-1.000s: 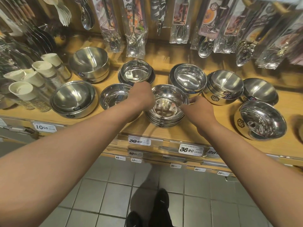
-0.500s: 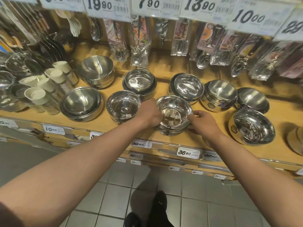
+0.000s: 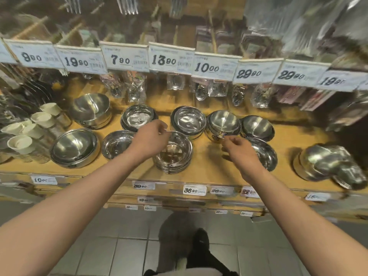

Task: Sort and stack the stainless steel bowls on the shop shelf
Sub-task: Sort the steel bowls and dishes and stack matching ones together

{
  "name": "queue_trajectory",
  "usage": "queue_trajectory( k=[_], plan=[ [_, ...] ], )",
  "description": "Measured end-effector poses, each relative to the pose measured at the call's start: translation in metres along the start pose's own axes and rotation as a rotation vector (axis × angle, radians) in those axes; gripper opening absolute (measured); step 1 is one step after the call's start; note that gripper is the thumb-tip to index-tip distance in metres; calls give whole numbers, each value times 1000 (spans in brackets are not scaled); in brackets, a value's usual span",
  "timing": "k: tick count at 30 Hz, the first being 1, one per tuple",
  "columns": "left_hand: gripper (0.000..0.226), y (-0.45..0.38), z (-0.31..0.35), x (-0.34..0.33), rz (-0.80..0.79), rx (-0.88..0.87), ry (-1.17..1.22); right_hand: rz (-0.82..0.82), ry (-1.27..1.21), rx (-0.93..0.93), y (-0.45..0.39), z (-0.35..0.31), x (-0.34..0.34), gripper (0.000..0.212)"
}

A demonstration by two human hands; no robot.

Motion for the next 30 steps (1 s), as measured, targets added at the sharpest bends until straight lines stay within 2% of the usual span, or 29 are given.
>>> queue_trajectory(
  k=[8,13,16,20,30],
  plan=[
    [15,-43,16,-36,65,171,-46,-26,107,23,-54,10,50,18],
    [40,-65,15,-51,87,205,-42,-53,8,13,-76,13,60,16],
    [37,-82,14,-56,102,190,-82,-97,39,17,-87,14,53,22],
    [51,-101,8,-66,63,250,-135,-80,46,8,-99,19,54,26],
    [21,-133,15,-75,43,235,-480,28,148,-63,-130,31,66,30]
  ],
)
Point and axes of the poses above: each hand's wrist, its own y-axis away from the middle knuckle, its own x-axis out of the back of the hand, z = x × y, the point moved 10 cm from there along -y, towards the middle knuckle, and after that the axes turned 4 degrees about y, right-handed, at the moved point
